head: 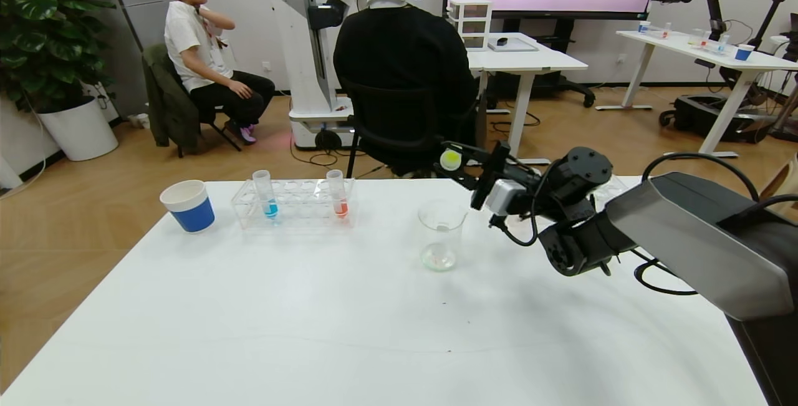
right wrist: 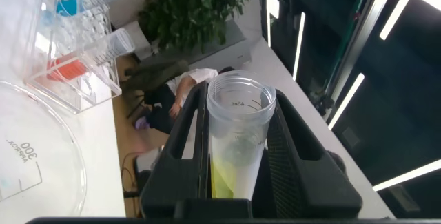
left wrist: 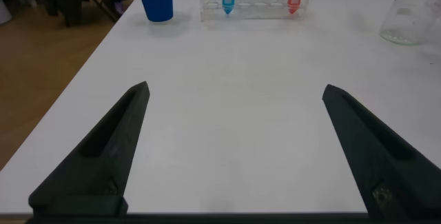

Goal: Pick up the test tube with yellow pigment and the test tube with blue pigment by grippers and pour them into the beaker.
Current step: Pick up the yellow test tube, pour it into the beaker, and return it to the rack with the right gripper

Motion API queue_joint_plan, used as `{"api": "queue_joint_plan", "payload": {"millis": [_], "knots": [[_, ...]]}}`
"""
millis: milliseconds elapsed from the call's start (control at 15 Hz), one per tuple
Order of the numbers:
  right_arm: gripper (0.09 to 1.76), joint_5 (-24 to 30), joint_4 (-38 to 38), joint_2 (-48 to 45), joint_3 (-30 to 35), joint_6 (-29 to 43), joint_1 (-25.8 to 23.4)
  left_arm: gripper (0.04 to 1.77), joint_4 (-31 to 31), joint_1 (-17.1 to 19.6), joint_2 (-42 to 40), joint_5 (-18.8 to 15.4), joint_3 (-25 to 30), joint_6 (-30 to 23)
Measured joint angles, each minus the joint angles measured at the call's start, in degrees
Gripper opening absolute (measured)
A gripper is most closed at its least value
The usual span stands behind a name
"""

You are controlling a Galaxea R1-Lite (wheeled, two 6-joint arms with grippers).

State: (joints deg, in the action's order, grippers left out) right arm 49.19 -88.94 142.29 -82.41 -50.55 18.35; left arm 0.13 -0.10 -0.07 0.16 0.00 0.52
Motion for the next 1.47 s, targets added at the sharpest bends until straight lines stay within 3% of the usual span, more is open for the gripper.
{"api": "queue_joint_plan", "payload": {"millis": [400, 867, 1467], "knots": [[0.52, 1.80, -0.04, 1.89, -2.79, -5.25, -0.52, 1.75, 0.00, 0.00, 0.00, -0.02, 0.00, 0.00], [0.52, 3.51, -0.09, 2.06, 1.05, -14.14, -0.46, 1.75, 0.02, 0.00, 0.00, -0.02, 0.00, 0.02], [0.52, 2.95, 0.17, 3.19, 0.68, -20.18, -1.01, 1.75, 0.00, 0.00, 0.00, 0.00, 0.00, 0.00]]}}
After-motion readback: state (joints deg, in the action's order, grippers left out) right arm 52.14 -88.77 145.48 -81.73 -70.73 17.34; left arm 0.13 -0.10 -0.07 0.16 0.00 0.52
